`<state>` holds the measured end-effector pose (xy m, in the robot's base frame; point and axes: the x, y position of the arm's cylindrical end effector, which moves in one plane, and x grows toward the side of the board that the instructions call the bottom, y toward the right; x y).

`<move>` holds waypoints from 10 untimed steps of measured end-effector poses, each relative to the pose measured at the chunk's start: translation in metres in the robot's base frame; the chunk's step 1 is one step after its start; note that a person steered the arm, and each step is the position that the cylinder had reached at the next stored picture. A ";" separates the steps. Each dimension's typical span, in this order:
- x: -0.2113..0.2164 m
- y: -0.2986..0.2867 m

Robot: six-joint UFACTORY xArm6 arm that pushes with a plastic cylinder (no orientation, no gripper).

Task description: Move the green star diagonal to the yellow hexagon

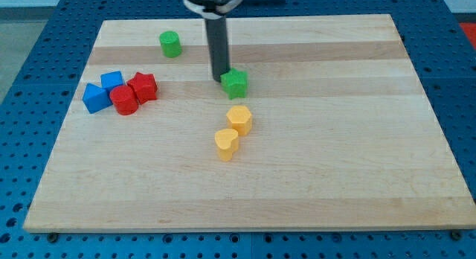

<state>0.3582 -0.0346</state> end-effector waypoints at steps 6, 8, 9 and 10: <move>0.054 0.010; 0.040 0.040; 0.040 0.040; 0.039 0.040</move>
<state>0.3973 0.0056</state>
